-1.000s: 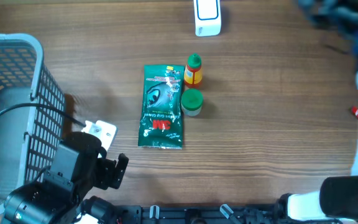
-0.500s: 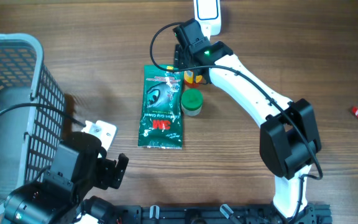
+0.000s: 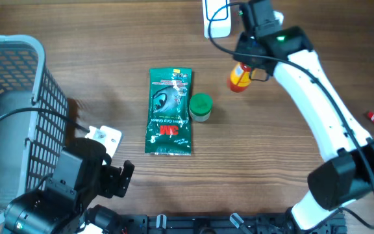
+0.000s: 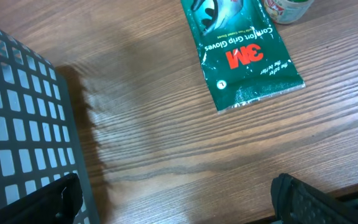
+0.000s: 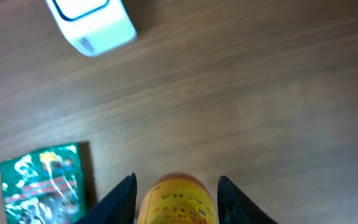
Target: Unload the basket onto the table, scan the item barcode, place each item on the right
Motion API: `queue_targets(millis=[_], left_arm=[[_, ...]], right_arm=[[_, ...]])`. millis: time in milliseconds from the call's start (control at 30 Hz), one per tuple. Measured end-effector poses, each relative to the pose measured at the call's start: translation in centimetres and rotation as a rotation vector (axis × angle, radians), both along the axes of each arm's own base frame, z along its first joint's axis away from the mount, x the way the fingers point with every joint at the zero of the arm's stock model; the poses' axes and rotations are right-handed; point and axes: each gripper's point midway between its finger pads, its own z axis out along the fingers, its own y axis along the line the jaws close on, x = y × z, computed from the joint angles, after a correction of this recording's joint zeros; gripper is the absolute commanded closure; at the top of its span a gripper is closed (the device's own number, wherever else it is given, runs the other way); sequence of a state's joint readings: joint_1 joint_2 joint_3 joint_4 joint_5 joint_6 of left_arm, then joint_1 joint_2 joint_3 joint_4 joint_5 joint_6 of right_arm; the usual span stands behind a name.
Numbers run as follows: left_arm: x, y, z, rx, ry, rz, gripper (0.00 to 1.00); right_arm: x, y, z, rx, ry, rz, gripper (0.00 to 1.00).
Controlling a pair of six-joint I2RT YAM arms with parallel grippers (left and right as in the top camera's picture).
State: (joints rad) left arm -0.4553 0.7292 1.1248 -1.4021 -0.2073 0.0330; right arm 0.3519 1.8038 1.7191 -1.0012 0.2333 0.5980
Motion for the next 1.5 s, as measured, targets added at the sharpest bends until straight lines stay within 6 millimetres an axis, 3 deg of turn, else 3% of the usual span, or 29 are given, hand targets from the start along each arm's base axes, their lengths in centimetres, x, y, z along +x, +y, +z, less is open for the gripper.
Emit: queue_targets(millis=[133, 200, 300, 400, 433, 467, 533, 600, 700, 767, 833, 867, 933, 1000, 1067, 1100, 1200, 1300, 1367, 1500], left_arm=[[0.0, 0.0, 0.0, 0.001, 0.001, 0.0, 0.0], [0.0, 0.0, 0.0, 0.0, -0.001, 0.0, 0.0], [0.0, 0.0, 0.0, 0.0, 0.001, 0.0, 0.0], [0.0, 0.0, 0.0, 0.0, 0.0, 0.0, 0.0], [0.0, 0.0, 0.0, 0.0, 0.0, 0.0, 0.0], [0.0, 0.0, 0.0, 0.0, 0.0, 0.0, 0.0], [0.0, 0.0, 0.0, 0.0, 0.001, 0.0, 0.0], [0.0, 0.0, 0.0, 0.0, 0.0, 0.0, 0.0], [0.0, 0.0, 0.0, 0.0, 0.0, 0.0, 0.0], [0.0, 0.0, 0.0, 0.0, 0.0, 0.0, 0.0], [0.0, 0.0, 0.0, 0.0, 0.0, 0.0, 0.0], [0.0, 0.0, 0.0, 0.0, 0.0, 0.0, 0.0], [0.0, 0.0, 0.0, 0.0, 0.0, 0.0, 0.0], [0.0, 0.0, 0.0, 0.0, 0.0, 0.0, 0.0], [0.0, 0.0, 0.0, 0.0, 0.0, 0.0, 0.0], [0.0, 0.0, 0.0, 0.0, 0.001, 0.0, 0.0], [0.0, 0.0, 0.0, 0.0, 0.0, 0.0, 0.0], [0.0, 0.0, 0.0, 0.0, 0.0, 0.0, 0.0], [0.0, 0.0, 0.0, 0.0, 0.0, 0.0, 0.0], [0.0, 0.0, 0.0, 0.0, 0.0, 0.0, 0.0]], right_arm=[[-0.8, -0.8, -2.4, -0.064, 0.041, -0.014, 0.72], [-1.6, -1.5, -5.4, -0.097, 0.076, -0.024, 0.71], [-1.6, -1.6, -8.5, -0.102, 0.072, -0.028, 0.51], [-0.9, -1.2, -8.2, -0.079, 0.039, -0.027, 0.26], [-0.9, -1.0, -8.3, -0.068, 0.044, -0.022, 0.1], [-1.1, -0.8, -8.4, -0.062, 0.053, -0.014, 0.0], [-2.1, -0.7, -8.5, -0.052, 0.1, -0.004, 0.0], [-2.7, -0.2, -7.3, -0.018, 0.112, 0.014, 0.0], [-2.3, 0.8, 2.3, 0.153, -0.09, 0.018, 0.0], [-2.8, -1.8, 7.9, 0.27, -0.212, -0.075, 0.0], [-3.8, -6.6, 10.0, 0.354, -0.237, -0.237, 0.0], [-3.8, -8.8, 9.5, 0.399, -0.215, -0.315, 0.0], [-3.1, -11.0, 6.7, 0.503, -0.121, -0.387, 0.0], [-2.4, -12.4, 1.6, 0.644, 0.059, -0.444, 0.0], [-1.5, -12.4, -3.2, 0.789, 0.212, -0.413, 0.0], [-1.2, -11.8, -5.6, 0.861, 0.287, -0.38, 0.0], [-1.3, -9.4, -8.8, 0.992, 0.413, -0.297, 0.0], [-1.8, -7.5, -11.1, 1.084, 0.522, -0.294, 0.0], [-2.5, -6.0, -13.7, 1.105, 0.626, -0.31, 0.0], [-3.1, -3.0, -15.5, 1.135, 0.715, -0.276, 0.0]])
